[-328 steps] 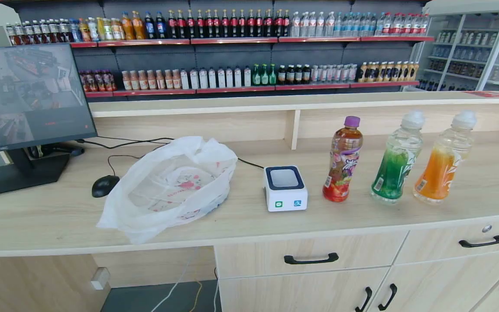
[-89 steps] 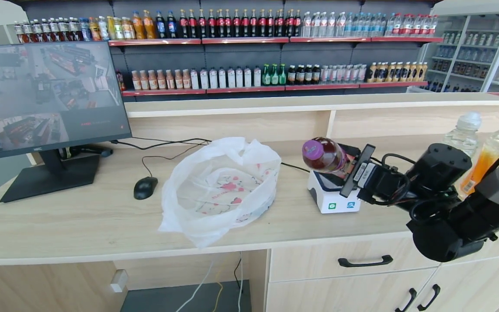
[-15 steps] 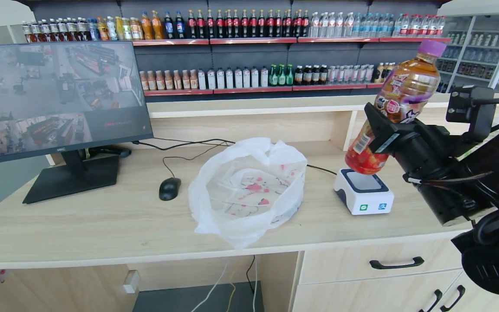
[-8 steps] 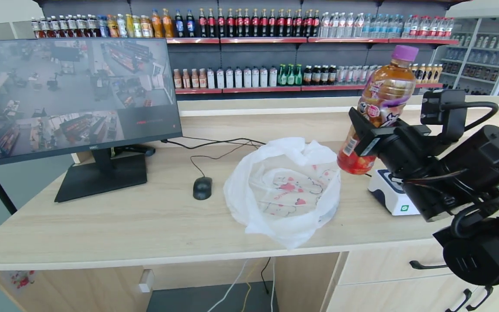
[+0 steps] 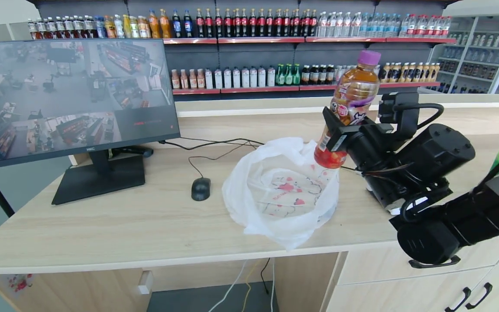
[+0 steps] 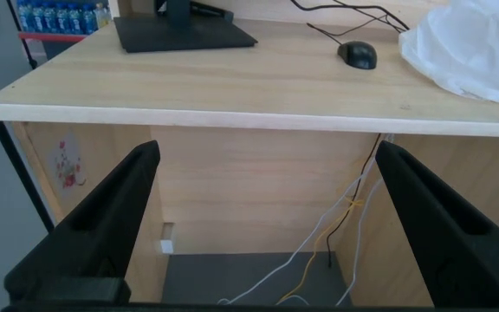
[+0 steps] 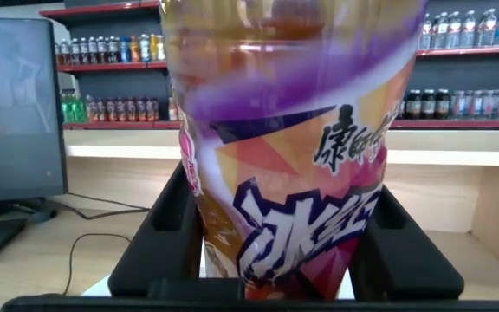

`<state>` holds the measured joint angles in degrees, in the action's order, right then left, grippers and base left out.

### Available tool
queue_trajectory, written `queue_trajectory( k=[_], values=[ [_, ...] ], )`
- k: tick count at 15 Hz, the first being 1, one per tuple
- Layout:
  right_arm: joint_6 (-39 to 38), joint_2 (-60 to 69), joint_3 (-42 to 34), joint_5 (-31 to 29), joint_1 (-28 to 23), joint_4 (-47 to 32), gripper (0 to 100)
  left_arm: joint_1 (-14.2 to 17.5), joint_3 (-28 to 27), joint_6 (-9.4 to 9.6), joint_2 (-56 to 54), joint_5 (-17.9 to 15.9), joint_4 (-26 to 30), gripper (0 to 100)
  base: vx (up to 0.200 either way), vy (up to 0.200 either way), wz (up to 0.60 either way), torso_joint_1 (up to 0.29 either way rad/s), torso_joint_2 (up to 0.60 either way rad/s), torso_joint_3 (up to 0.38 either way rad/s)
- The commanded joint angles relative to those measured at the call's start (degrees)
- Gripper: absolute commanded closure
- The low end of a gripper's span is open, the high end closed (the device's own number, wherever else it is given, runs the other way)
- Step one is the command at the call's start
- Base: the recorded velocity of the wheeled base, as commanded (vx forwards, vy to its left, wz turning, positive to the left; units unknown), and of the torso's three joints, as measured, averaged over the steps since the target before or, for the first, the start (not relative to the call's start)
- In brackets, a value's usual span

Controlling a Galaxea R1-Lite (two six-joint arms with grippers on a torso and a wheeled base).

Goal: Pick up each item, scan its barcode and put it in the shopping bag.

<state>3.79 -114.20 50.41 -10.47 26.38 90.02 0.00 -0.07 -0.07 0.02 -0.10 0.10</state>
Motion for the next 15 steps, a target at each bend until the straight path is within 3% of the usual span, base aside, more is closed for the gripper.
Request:
queue_trajectory(
  k=[1, 8, 15],
  values=[
    [0.0, -5.4, 3.1, 0.2, 1.5, 0.0, 100, 0.0, 0.1, -0.01, 0.0, 0.0, 0.0, 0, 0.000, 0.000, 0.00, 0.000, 0.00, 0.000],
    [0.0, -15.7, 14.2, 0.4, 5.5, 0.0, 100, 0.0, 0.0, -0.01, 0.0, 0.0, 0.0, 0, 0.000, 0.000, 0.00, 0.000, 0.00, 0.000],
    [0.0, -21.2, 17.8, 1.3, 5.3, 0.0, 100, 0.0, 0.0, -0.01, 0.0, 0.0, 0.0, 0, 0.000, 0.000, 0.00, 0.000, 0.00, 0.000]
  ],
)
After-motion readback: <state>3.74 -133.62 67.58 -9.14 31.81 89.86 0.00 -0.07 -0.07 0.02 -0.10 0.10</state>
